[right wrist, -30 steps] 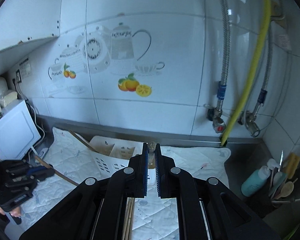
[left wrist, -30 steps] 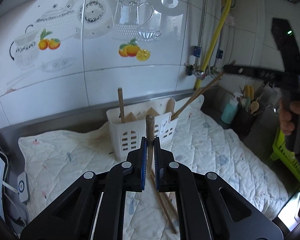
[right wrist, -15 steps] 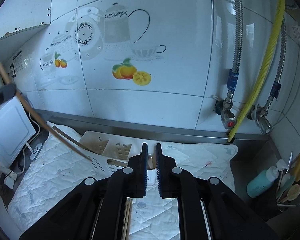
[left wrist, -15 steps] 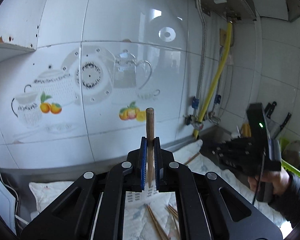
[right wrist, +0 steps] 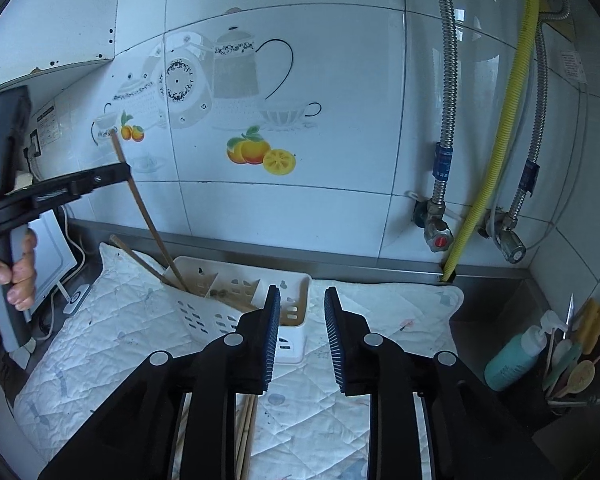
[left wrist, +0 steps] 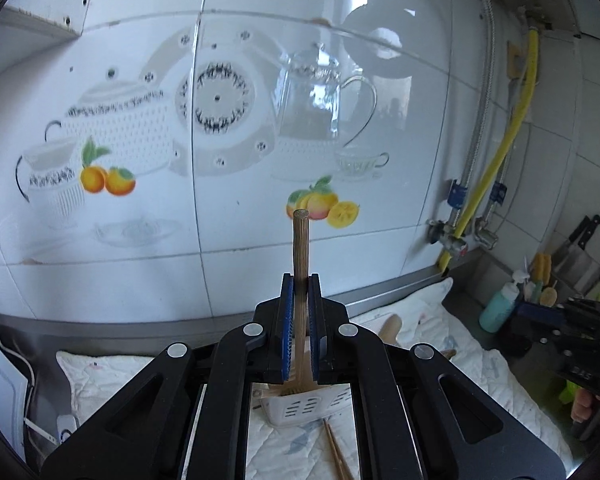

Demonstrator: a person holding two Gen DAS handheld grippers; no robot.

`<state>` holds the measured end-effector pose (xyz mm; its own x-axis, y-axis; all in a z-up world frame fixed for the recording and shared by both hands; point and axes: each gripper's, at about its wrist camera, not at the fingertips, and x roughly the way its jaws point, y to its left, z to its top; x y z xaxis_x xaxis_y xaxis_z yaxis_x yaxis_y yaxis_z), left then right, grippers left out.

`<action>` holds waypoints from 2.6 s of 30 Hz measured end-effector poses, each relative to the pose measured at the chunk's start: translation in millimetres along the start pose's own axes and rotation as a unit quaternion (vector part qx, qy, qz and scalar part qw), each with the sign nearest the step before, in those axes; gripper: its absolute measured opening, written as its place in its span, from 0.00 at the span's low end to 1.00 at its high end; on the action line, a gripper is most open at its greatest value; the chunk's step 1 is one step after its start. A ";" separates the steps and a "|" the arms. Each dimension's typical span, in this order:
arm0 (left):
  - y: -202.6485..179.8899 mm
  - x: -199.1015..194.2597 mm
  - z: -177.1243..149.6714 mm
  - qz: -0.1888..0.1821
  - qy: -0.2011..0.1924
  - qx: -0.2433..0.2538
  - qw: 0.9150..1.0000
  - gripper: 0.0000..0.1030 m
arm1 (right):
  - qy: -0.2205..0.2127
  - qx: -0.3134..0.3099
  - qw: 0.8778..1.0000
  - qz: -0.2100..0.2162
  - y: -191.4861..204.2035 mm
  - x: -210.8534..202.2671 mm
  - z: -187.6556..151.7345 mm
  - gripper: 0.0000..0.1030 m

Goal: Organize utensils
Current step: 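Carry both chopsticks up into the white holder and open both grippers, then return both grippers to the mat and close the left gripper on a chopstick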

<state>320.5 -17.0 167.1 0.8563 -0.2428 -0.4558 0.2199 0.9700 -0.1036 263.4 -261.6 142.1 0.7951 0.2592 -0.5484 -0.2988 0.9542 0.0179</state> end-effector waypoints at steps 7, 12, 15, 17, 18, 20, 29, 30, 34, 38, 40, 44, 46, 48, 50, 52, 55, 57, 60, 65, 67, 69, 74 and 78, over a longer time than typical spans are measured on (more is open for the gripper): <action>1.7 10.9 -10.3 0.006 0.019 0.002 1.000 0.05 | -0.008 -0.005 1.000 0.011 9.8 -14.4 -17.5 0.26; -2.4 1.6 -11.4 0.006 0.010 0.008 1.000 0.06 | -0.018 -0.009 1.000 0.009 18.6 -28.8 -32.4 0.27; -4.2 -14.6 -12.6 0.005 -0.001 0.010 1.000 0.08 | -0.020 -0.001 1.000 0.016 23.2 -38.8 -48.9 0.27; -4.1 -27.4 -15.4 0.001 -0.008 0.008 1.000 0.08 | -0.020 0.005 1.000 0.018 26.7 -45.2 -62.5 0.27; -4.0 -33.2 -17.0 -0.002 -0.010 0.007 1.000 0.08 | -0.018 0.009 1.000 0.019 27.5 -47.3 -68.6 0.27; -3.7 -47.3 -23.9 -0.007 -0.013 0.003 1.000 0.08 | -0.013 0.018 0.999 0.024 30.6 -52.5 -84.1 0.27; -0.1 -89.4 -98.5 -0.032 0.012 -0.014 0.999 0.15 | 0.028 0.032 0.999 0.004 46.8 -59.9 -169.0 0.27; 0.7 -91.2 -108.2 -0.034 0.018 -0.018 0.999 0.15 | 0.036 0.036 0.999 0.006 48.2 -58.8 -178.8 0.27; 3.2 -95.2 -149.3 -0.032 0.041 -0.029 0.998 0.15 | 0.060 0.038 0.997 0.001 55.8 -53.7 -213.4 0.27; 3.5 -96.3 -186.2 -0.033 0.068 -0.041 0.996 0.17 | 0.084 0.036 0.996 -0.004 58.9 -43.8 -240.4 0.27; -0.3 -98.1 -204.0 -0.039 0.080 -0.041 0.995 0.18 | 0.092 0.039 0.995 -0.005 57.8 -39.9 -249.6 0.27; -18.0 -100.1 -236.8 -0.054 0.106 -0.023 0.993 0.18 | 0.098 0.049 0.994 0.004 55.5 -34.7 -259.3 0.27; -30.1 -99.8 -254.8 -0.072 0.123 -0.018 0.990 0.18 | 0.099 0.053 0.994 0.009 55.4 -33.3 -261.2 0.27; -42.5 -97.9 -272.1 -0.087 0.141 -0.013 0.986 0.18 | 0.101 0.056 0.993 0.013 55.3 -31.6 -263.1 0.27; -53.2 -95.5 -286.1 -0.103 0.155 -0.005 0.982 0.18 | 0.102 0.058 0.993 0.014 55.2 -31.0 -264.4 0.26; -61.8 -91.6 -299.3 -0.117 0.171 -0.007 0.978 0.18 | 0.101 0.060 0.993 0.016 54.2 -30.7 -265.2 0.26; -73.7 -82.7 -316.5 -0.128 0.194 -0.003 0.973 0.18 | 0.101 0.063 0.993 0.019 53.1 -30.4 -266.7 0.26; -78.3 -76.9 -322.6 -0.133 0.204 -0.005 0.970 0.18 | 0.101 0.064 0.993 0.020 52.7 -30.2 -268.0 0.26; -82.6 -69.2 -327.3 -0.127 0.211 0.001 0.969 0.18 | 0.102 0.067 0.992 0.022 51.5 -29.4 -269.5 0.26; -83.8 -58.4 -331.0 -0.115 0.218 0.002 0.969 0.18 | 0.103 0.069 0.992 0.025 51.7 -28.3 -271.9 0.26; -84.5 -54.6 -332.3 -0.110 0.220 0.002 0.969 0.18 | 0.103 0.069 0.992 0.027 51.8 -27.3 -271.9 0.26; -85.0 -51.9 -333.0 -0.109 0.221 0.000 0.969 0.18 | 0.103 0.070 0.992 0.028 52.0 -26.3 -271.8 0.26; -90.1 -49.5 -335.3 -0.101 0.215 0.010 0.971 0.17 | 0.104 0.070 0.992 0.031 53.0 -23.6 -271.6 0.26; -92.0 -47.7 -333.9 -0.083 0.211 0.018 0.974 0.08 | 0.107 0.072 0.991 0.032 52.9 -21.8 -272.2 0.26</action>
<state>103.4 -90.8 -96.8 0.5411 -0.3630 -0.7586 0.3620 0.9147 -0.1795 86.6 -257.5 -72.6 0.6425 0.2975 -0.7062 -0.2553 0.9520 0.1687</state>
